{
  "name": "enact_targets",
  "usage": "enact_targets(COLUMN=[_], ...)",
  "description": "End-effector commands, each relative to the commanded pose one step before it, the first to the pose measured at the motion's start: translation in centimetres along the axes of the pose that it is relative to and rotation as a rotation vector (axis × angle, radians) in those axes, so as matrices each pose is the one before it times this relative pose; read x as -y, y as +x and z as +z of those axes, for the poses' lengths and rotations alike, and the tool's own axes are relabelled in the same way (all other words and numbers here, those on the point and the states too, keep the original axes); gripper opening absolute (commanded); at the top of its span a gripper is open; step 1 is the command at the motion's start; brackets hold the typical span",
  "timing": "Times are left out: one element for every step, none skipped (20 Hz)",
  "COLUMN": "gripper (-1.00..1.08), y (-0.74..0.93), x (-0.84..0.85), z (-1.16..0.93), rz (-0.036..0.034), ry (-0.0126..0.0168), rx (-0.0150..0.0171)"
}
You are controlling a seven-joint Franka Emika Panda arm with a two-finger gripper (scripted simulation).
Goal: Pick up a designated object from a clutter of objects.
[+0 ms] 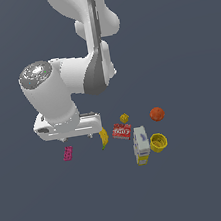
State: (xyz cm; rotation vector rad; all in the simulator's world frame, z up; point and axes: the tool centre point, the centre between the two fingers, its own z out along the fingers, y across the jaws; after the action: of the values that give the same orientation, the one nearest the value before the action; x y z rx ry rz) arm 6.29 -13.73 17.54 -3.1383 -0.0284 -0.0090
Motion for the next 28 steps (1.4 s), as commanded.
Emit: enact_targets(gripper=[1.00, 1.00, 1.00, 1.00, 1.00, 1.00, 1.00, 1.00, 1.00, 1.00, 1.00, 1.00, 1.00, 1.00, 1.00, 1.00, 1.00, 1.00, 1.00, 1.00, 1.00, 1.00, 1.00, 1.00, 1.00, 1.00, 1.00, 1.00], y=[-0.018, -0.064, -0.083, -0.098, -0.109, -0.117, -0.121, -0.122, -0.117, -0.114, -0.106, -0.095, -0.084, -0.071, -0.059, -0.033, -0.034, -0.007, -0.024, -0.001, -0.002, -0.004, -0.005, -0.008, -0.011, -0.014, -0.011, -0.020], x=[-2.413, -0.846, -0.791, -0.734, -0.677, -0.626, -0.575, -0.524, -0.463, -0.420, -0.368, -0.314, -0.266, -0.217, -0.177, -0.098, -0.098, -0.020, 0.090, -0.001, -0.002, -0.003, -0.004, -0.005, -0.005, -0.006, 0.016, -0.007], z=[2.680, 0.965, 0.912, 0.857, 0.801, 0.746, 0.689, 0.631, 0.571, 0.514, 0.454, 0.394, 0.334, 0.273, 0.215, 0.147, 0.097, 0.030, -0.119, 0.035, 0.106, 0.175, 0.245, 0.314, 0.382, 0.449, 0.478, 0.577], rz=[0.00679, 0.00261, 0.00242, 0.00223, 0.00201, 0.00190, 0.00177, 0.00164, 0.00134, 0.00134, 0.00116, 0.00095, 0.00082, 0.00067, 0.00067, 0.00000, 0.00067, 0.00000, 0.00075, 0.00000, 0.00000, 0.00000, 0.00000, 0.00000, 0.00000, 0.00000, -0.00037, 0.00000], ry=[-0.00123, -0.00024, -0.00023, -0.00021, -0.00019, -0.00018, -0.00016, -0.00015, -0.00012, -0.00012, -0.00010, -0.00008, -0.00007, -0.00006, -0.00006, 0.00000, -0.00006, 0.00000, 0.00027, 0.00000, 0.00000, 0.00000, 0.00000, 0.00000, 0.00000, 0.00000, -0.00008, 0.00000], rx=[0.00076, 0.00055, 0.00052, 0.00048, 0.00044, 0.00043, 0.00040, 0.00038, 0.00031, 0.00031, 0.00028, 0.00023, 0.00020, 0.00016, 0.00016, 0.00000, 0.00016, 0.00000, 0.00132, 0.00000, 0.00000, 0.00000, 0.00000, 0.00000, 0.00000, 0.00000, -0.00058, 0.00000])
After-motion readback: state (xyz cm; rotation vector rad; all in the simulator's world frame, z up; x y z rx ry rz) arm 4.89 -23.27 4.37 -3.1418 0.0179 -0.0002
